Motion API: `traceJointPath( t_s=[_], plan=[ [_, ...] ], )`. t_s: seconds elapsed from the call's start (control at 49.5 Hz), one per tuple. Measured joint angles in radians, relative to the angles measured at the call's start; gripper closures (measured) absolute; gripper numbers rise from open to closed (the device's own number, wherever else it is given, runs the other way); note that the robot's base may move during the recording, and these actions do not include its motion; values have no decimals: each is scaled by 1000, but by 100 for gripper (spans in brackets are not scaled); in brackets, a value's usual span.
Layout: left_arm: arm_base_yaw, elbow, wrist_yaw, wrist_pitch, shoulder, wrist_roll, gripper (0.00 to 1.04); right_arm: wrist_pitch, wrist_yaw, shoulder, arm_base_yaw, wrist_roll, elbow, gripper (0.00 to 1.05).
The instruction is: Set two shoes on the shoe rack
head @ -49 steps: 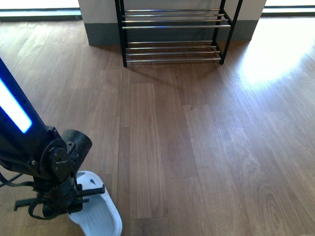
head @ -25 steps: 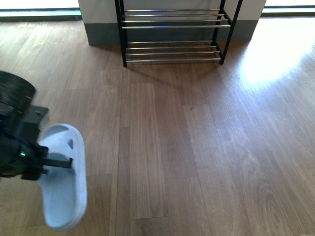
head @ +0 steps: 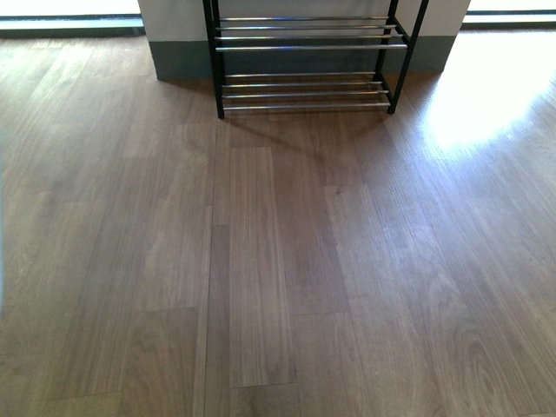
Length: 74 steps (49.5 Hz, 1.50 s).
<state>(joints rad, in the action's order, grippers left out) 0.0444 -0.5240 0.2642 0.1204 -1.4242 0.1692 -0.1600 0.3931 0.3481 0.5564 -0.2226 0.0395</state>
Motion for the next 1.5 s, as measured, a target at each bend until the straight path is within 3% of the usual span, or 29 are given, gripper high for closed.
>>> traceJointPath(
  t_s=[0.101, 0.283, 0.364, 0.445, 0.546, 0.607, 0.748, 1.496],
  plan=[
    [43, 61, 5, -43, 158, 2, 102, 0, 0, 0, 0, 0, 0, 103],
    [71, 204, 164, -32, 506, 26, 102, 0, 0, 0, 0, 0, 0, 103],
    [13, 309, 292, 59, 717, 76, 102, 0, 0, 0, 0, 0, 0, 103],
    [-68, 376, 376, -15, 937, 61, 102, 0, 0, 0, 0, 0, 0, 103],
    [-179, 459, 481, 14, 1146, 72, 102, 0, 0, 0, 0, 0, 0, 103],
    [-187, 457, 430, 5, 1169, 55, 102, 0, 0, 0, 0, 0, 0, 103],
    [-94, 465, 368, 55, 1149, 28, 102, 0, -1, 0, 0, 0, 0, 103],
    [-79, 472, 371, 72, 1136, 25, 102, 0, 0, 0, 0, 0, 0, 103]
  ],
)
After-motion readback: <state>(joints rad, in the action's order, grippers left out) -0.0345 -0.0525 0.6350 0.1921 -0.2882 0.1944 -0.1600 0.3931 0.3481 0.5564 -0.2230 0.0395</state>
